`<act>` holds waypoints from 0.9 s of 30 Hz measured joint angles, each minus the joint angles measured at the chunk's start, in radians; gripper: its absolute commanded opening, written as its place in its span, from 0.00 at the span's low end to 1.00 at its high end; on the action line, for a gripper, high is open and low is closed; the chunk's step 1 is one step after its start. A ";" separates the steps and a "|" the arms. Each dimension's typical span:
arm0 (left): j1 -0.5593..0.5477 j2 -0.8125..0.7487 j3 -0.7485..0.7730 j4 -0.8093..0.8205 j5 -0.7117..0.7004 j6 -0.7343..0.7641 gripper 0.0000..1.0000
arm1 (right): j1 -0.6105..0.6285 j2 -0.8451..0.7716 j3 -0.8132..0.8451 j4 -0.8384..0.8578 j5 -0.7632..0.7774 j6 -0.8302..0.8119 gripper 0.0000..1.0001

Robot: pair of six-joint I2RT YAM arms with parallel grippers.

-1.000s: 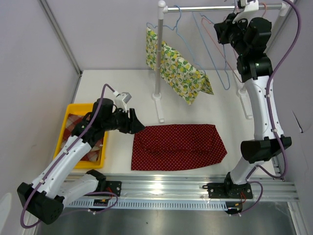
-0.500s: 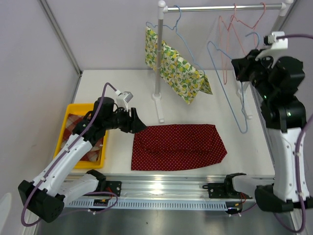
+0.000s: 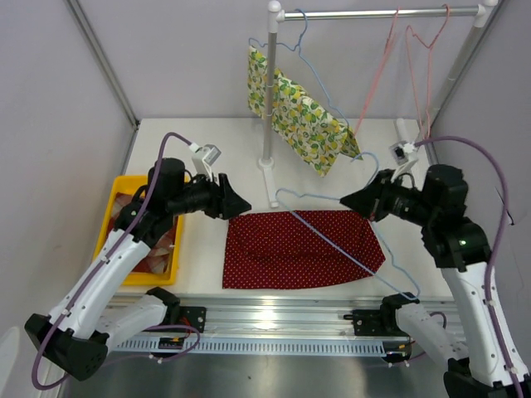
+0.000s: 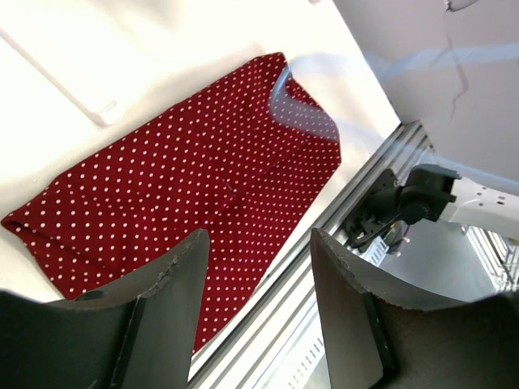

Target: Place the skirt on the hanger

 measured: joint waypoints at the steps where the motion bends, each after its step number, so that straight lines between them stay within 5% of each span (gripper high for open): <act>1: 0.000 -0.004 0.000 0.006 0.003 -0.008 0.59 | 0.022 -0.001 -0.045 0.033 -0.018 0.022 0.00; 11: -0.072 -0.018 -0.106 0.057 -0.035 -0.063 0.55 | 0.411 0.154 -0.390 0.437 0.078 0.138 0.00; 27: -0.259 0.003 -0.305 0.071 -0.269 -0.145 0.54 | 0.465 0.459 -0.704 1.193 0.160 0.259 0.00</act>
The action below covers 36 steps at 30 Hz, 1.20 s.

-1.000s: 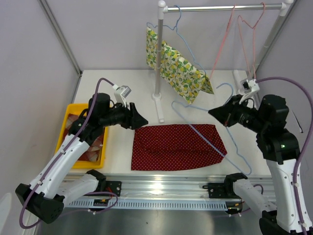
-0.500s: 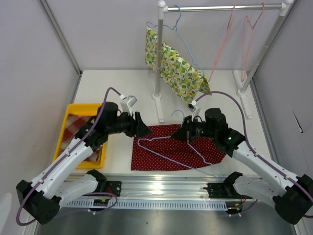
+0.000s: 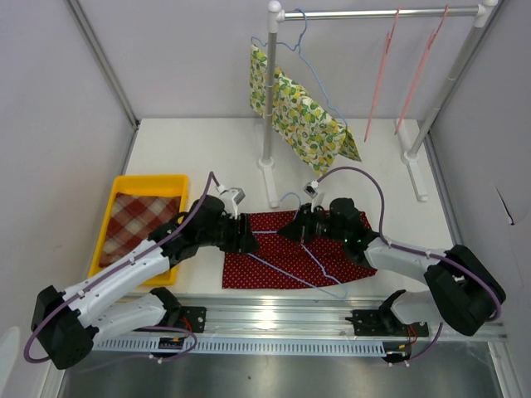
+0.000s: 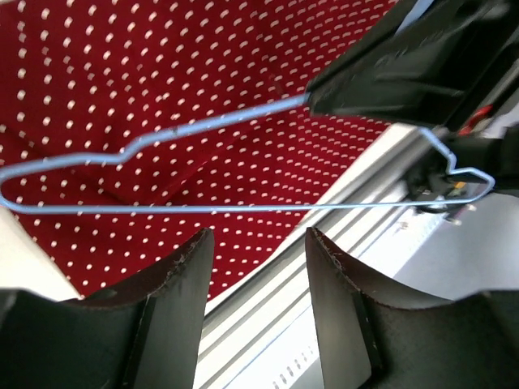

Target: Place the skirt on the hanger

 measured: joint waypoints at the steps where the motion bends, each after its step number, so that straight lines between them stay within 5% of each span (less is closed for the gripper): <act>1: -0.009 0.004 -0.009 0.000 -0.016 -0.004 0.54 | -0.002 0.023 0.000 0.030 -0.005 0.006 0.00; 10: -0.042 0.071 -0.048 -0.009 -0.122 -0.022 0.56 | -0.004 0.104 -0.035 0.162 -0.034 0.028 0.00; 36: -0.095 0.316 -0.048 0.027 -0.267 -0.010 0.59 | -0.005 0.102 -0.086 0.206 -0.042 0.025 0.00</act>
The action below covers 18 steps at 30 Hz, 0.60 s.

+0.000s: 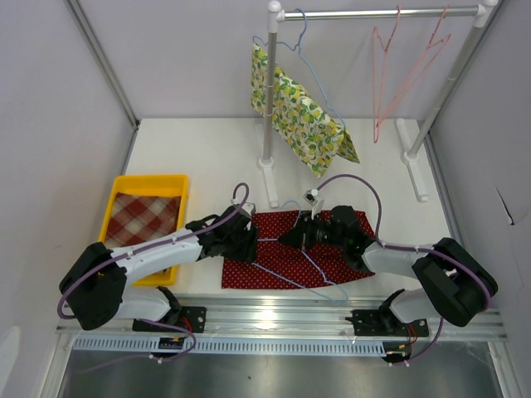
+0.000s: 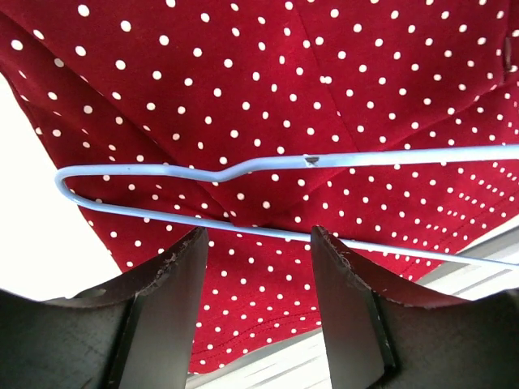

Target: Place the skirt on the hanger

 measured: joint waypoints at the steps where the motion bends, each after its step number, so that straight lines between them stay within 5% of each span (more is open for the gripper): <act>1: 0.000 0.004 0.000 0.002 -0.002 0.000 0.59 | 0.000 0.000 -0.002 0.000 0.000 0.000 0.00; 18: -0.006 0.061 0.001 0.040 -0.080 0.025 0.44 | 0.000 0.010 -0.009 0.002 0.001 -0.016 0.00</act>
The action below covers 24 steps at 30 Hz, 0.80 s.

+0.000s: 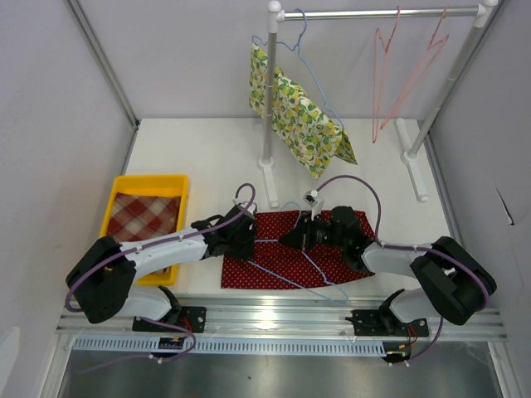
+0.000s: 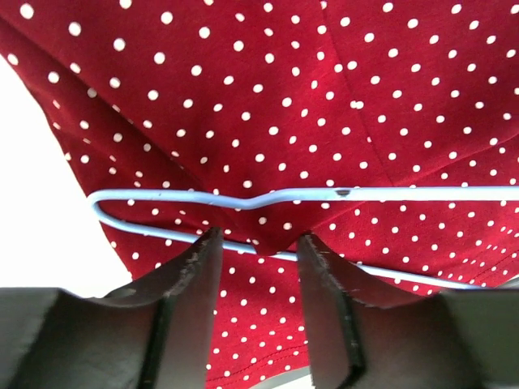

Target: Place the skirt on the hanger

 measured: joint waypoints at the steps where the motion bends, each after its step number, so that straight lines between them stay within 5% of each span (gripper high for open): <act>1: -0.002 0.002 0.000 0.005 0.000 0.001 0.42 | 0.000 0.002 0.000 0.000 0.000 0.000 0.00; 13: -0.018 0.014 0.024 0.005 -0.031 0.016 0.00 | -0.003 0.008 0.000 0.005 0.011 -0.010 0.00; 24: -0.024 -0.012 0.143 -0.118 -0.052 0.047 0.00 | -0.063 0.062 0.059 -0.008 0.019 -0.060 0.00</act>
